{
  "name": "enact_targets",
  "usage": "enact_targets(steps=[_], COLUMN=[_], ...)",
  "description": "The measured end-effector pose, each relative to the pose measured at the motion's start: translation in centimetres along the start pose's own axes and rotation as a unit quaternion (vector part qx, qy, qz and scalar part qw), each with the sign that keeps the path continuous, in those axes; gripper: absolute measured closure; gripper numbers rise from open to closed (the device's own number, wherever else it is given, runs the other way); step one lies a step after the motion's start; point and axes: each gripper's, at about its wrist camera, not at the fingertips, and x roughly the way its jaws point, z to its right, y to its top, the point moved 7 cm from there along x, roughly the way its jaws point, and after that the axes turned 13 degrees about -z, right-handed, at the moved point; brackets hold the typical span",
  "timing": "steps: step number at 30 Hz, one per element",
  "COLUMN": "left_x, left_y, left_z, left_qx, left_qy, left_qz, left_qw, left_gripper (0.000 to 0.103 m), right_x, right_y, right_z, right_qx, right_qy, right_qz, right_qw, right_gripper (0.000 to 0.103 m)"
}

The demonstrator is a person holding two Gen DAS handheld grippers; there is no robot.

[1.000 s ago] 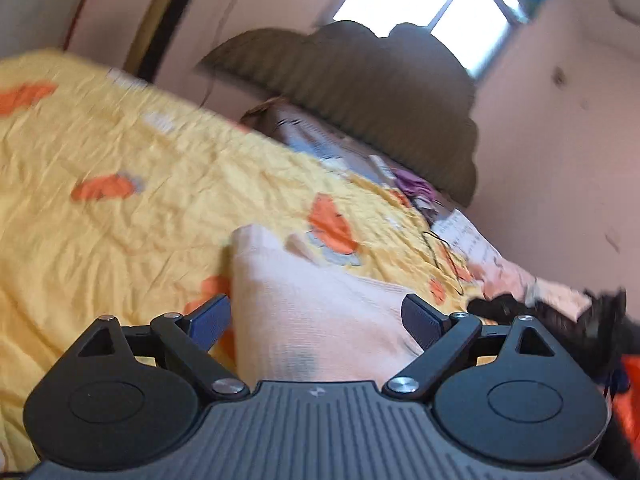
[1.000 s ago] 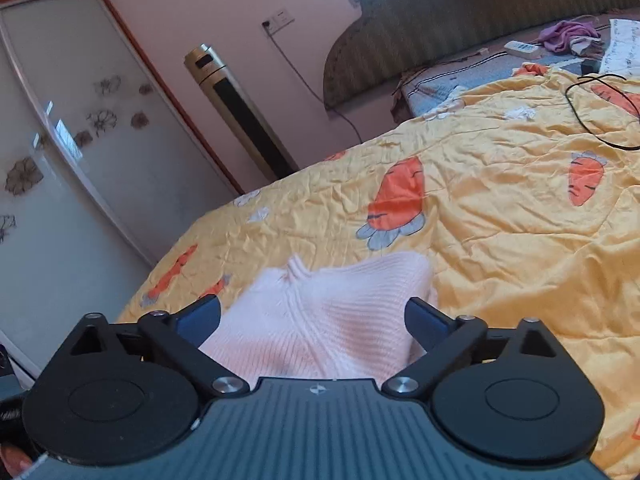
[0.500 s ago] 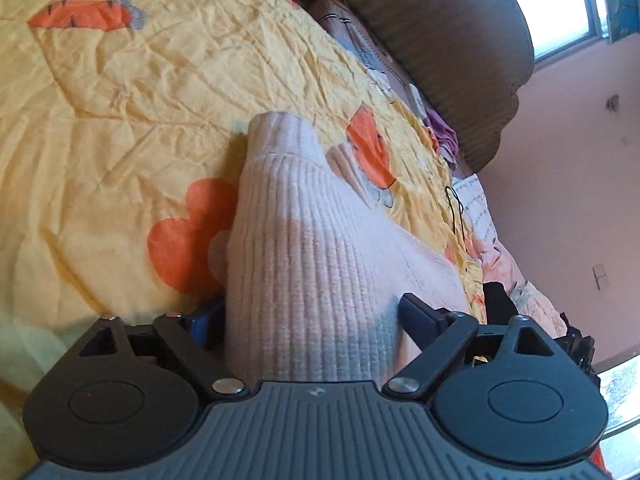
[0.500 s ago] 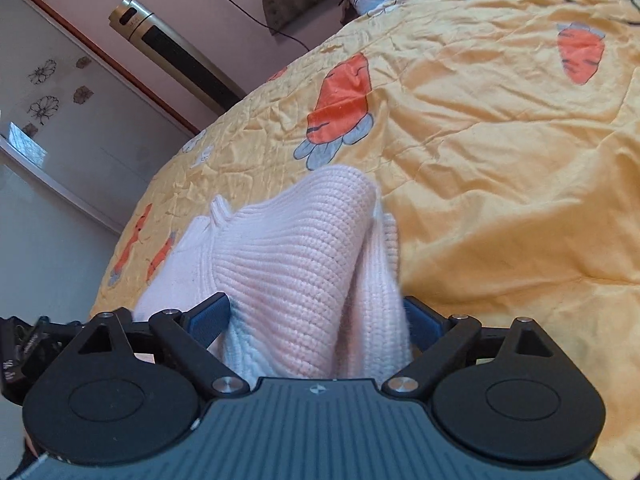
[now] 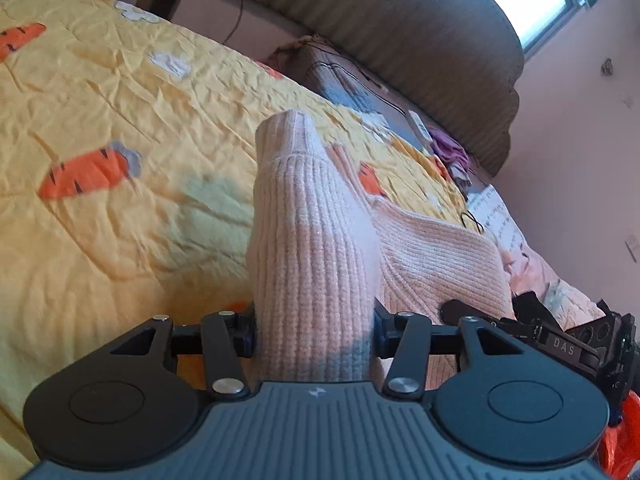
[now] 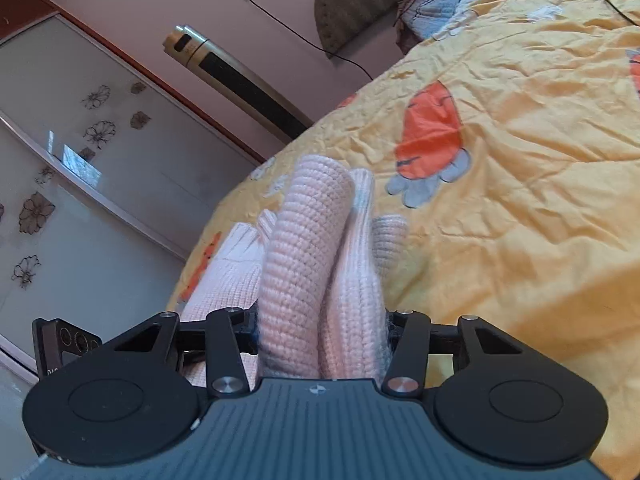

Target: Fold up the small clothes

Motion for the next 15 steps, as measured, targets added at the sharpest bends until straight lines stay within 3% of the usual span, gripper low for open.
enact_targets(steps=[4, 5, 6, 8, 11, 12, 15], left_x=[1.9, 2.8, 3.0, 1.2, -3.5, -4.6, -5.5], left_y=[3.1, 3.2, 3.0, 2.3, -0.2, -1.4, -5.0], left_z=[-3.5, -4.6, -5.5, -5.9, -6.0, -6.0, -5.7], left_qx=[-0.019, -0.029, -0.041, -0.053, -0.047, -0.052, -0.041], left_qy=[0.05, 0.056, 0.046, 0.022, -0.019, -0.035, -0.044], left_qz=[-0.012, -0.024, -0.027, -0.006, 0.055, 0.065, 0.038], left_qw=[0.9985, 0.9977, 0.9978, 0.9984, 0.9972, 0.9959, 0.9975], left_gripper=[0.051, 0.046, 0.039, 0.036, 0.01, 0.008, 0.008], right_x=[4.5, 5.9, 7.4, 9.2, 8.2, 7.0, 2.9], right_y=[3.3, 4.0, 4.5, 4.6, 3.6, 3.1, 1.2], right_z=[-0.6, -0.3, 0.2, 1.6, 1.7, 1.3, 0.3], right_qx=[0.024, 0.029, 0.037, 0.064, 0.077, 0.065, 0.035], right_qy=[0.013, 0.009, 0.0, -0.036, -0.036, -0.037, -0.027], right_qz=[-0.003, -0.005, -0.008, -0.01, -0.002, 0.007, 0.032], right_qw=[1.0, 1.0, 0.999, 0.997, 0.996, 0.997, 0.998], right_gripper=[0.054, 0.054, 0.054, 0.04, 0.033, 0.032, 0.031])
